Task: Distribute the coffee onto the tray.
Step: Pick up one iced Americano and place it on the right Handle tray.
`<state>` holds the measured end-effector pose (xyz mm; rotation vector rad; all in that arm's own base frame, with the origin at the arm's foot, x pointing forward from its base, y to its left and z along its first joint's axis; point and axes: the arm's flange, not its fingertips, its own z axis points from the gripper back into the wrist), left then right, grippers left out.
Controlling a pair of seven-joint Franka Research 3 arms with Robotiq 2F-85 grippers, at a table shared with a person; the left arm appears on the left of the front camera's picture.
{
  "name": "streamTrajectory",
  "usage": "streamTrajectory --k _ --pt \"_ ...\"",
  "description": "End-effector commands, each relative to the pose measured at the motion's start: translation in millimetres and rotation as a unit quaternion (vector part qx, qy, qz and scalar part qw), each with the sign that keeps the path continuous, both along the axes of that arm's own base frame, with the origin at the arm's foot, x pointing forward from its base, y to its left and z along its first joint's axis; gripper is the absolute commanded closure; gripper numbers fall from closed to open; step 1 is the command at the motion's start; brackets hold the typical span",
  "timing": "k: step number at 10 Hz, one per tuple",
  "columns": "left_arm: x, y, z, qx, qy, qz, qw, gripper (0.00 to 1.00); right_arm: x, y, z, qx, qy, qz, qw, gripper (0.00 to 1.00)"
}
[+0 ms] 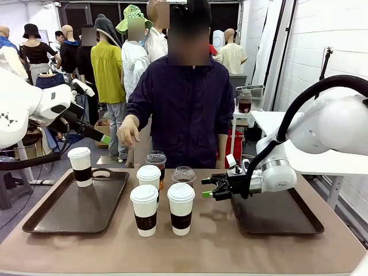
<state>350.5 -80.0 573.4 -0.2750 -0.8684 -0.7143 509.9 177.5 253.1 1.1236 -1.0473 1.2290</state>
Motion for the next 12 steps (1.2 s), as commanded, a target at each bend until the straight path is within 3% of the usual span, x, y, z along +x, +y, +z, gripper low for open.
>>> streamTrajectory --k 1,12 --pt "0 1 0 -0.003 0.002 -0.001 1.000 0.00 14 15 -2 0.006 -0.008 -0.006 1.000 0.00" --pt "0 1 0 -0.003 0.002 -0.001 1.000 0.00 19 48 -15 0.001 0.020 0.027 0.999 0.00"
